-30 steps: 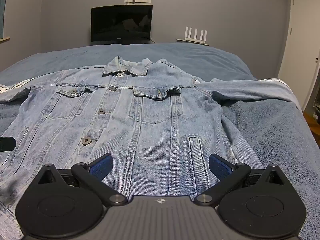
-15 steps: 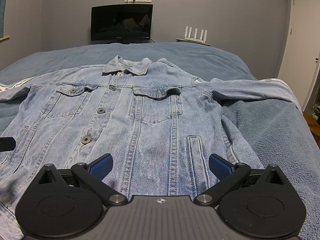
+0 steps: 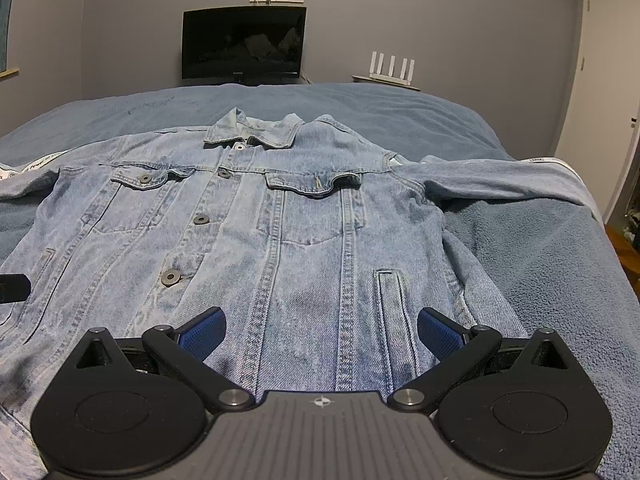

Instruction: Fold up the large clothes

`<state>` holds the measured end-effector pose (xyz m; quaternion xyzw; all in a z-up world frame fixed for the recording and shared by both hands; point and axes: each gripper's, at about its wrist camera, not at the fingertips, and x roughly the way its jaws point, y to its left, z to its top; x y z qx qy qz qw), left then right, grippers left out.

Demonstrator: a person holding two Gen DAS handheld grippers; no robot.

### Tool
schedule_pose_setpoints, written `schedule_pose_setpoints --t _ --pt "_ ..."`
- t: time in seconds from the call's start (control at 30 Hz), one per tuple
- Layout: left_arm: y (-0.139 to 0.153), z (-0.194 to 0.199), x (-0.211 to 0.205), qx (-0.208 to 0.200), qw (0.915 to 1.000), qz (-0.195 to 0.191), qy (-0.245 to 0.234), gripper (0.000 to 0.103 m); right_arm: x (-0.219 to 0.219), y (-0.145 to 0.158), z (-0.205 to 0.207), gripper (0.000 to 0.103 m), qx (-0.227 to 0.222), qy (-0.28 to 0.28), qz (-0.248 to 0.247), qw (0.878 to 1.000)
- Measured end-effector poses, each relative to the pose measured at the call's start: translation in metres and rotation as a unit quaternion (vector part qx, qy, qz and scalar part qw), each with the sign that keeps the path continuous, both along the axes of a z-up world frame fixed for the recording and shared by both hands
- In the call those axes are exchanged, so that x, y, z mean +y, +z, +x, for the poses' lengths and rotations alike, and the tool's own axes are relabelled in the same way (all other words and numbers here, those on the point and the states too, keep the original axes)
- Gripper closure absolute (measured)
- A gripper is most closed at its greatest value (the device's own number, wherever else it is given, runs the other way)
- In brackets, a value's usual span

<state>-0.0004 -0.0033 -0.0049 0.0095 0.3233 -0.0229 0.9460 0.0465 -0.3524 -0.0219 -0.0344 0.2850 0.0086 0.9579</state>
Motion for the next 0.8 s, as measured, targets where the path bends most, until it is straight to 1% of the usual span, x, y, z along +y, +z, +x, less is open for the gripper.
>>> schedule_pose_setpoints --t 0.8 --pt "-0.0016 0.0023 0.0008 0.006 1.0000 0.004 0.001 0.000 -0.0019 -0.0025 0.0001 0.000 0.004 0.001 -0.008 1.000"
